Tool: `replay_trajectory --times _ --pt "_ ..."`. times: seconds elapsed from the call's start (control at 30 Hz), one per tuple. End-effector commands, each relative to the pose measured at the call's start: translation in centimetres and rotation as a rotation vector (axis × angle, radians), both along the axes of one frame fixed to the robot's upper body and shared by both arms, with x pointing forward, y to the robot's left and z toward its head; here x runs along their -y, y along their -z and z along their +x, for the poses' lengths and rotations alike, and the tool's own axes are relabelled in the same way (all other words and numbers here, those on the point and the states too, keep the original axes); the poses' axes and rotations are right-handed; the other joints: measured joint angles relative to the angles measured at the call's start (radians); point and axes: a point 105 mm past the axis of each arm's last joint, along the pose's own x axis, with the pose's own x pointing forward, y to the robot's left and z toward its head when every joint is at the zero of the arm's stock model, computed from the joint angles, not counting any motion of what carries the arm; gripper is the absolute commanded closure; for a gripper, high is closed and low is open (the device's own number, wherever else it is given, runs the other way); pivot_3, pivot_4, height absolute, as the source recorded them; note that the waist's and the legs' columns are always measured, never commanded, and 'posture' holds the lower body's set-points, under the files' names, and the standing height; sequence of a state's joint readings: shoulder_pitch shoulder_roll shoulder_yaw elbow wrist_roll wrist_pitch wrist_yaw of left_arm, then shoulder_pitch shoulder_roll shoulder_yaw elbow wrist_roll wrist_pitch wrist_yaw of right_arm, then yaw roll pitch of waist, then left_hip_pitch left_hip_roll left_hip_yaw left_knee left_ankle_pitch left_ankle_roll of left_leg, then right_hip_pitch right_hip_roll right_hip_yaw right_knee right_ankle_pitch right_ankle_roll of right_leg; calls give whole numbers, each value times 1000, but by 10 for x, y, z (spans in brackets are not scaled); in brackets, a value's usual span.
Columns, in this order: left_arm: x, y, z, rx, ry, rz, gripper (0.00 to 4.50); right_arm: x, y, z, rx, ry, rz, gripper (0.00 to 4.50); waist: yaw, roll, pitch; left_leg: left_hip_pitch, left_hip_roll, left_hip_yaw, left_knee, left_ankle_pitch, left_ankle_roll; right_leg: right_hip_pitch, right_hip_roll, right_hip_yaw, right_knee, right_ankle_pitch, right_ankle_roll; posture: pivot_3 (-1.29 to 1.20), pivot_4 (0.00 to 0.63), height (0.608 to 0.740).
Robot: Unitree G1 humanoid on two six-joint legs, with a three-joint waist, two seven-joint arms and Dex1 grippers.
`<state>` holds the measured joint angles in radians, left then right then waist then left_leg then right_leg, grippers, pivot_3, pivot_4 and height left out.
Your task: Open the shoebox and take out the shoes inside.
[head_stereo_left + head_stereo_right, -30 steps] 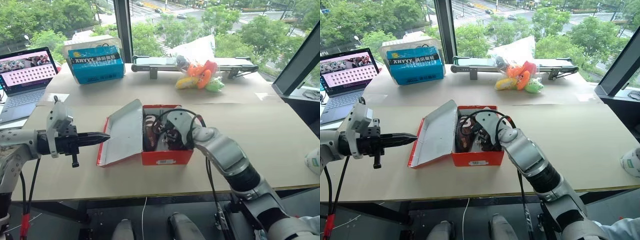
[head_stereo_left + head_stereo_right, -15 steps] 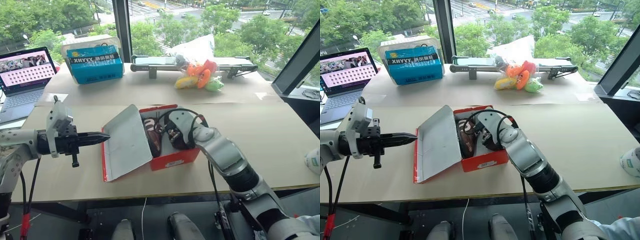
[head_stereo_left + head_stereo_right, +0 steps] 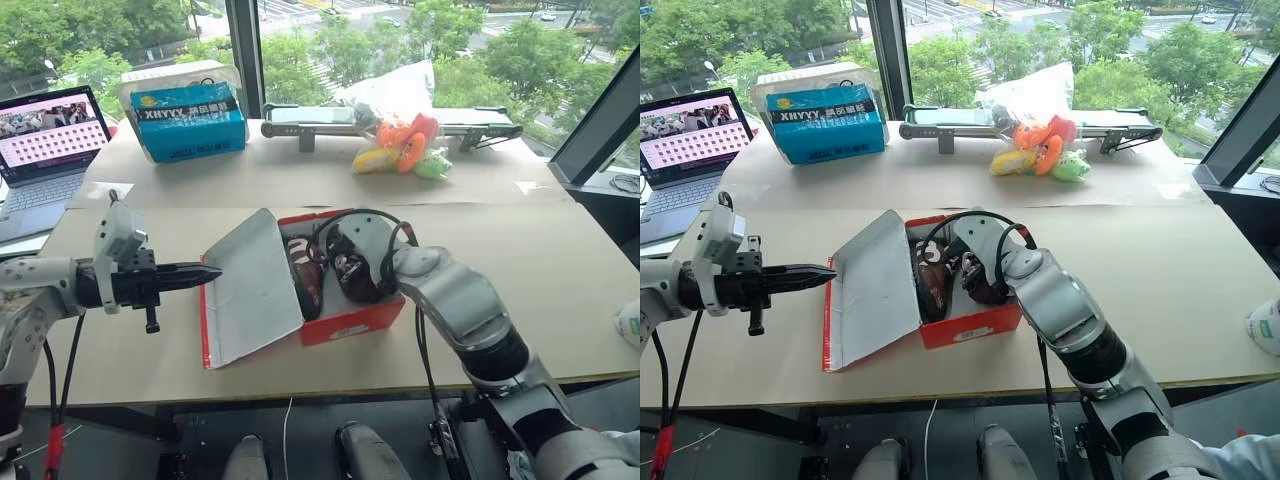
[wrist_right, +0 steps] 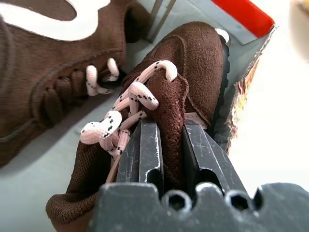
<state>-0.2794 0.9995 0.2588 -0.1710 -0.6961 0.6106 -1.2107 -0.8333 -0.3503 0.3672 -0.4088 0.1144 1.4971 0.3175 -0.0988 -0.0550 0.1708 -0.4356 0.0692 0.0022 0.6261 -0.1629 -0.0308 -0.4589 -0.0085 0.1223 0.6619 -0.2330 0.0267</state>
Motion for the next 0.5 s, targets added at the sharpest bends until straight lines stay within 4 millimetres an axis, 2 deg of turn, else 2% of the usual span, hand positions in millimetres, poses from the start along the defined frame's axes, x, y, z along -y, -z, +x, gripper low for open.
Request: replay_trajectory --times 0.03,0.4,0.5 --pt "0 -10 1 52 13 6 4500 1 -28 -3 67 -5 49 4383 0 0 0 0 0 0 0 0 0 0 0 0 0 0 0 0 150 736" --pt "1 -9 4 51 27 10 4500 20 -70 -1 141 50 107 4383 1 1 1 -1 0 0 1 0 0 0 0 0 0 0 1 0 150 736" --pt "1 -9 5 50 30 12 4500 20 -86 -3 144 23 232 4383 1 2 1 -1 0 0 1 0 0 0 0 0 0 0 1 0 150 736"
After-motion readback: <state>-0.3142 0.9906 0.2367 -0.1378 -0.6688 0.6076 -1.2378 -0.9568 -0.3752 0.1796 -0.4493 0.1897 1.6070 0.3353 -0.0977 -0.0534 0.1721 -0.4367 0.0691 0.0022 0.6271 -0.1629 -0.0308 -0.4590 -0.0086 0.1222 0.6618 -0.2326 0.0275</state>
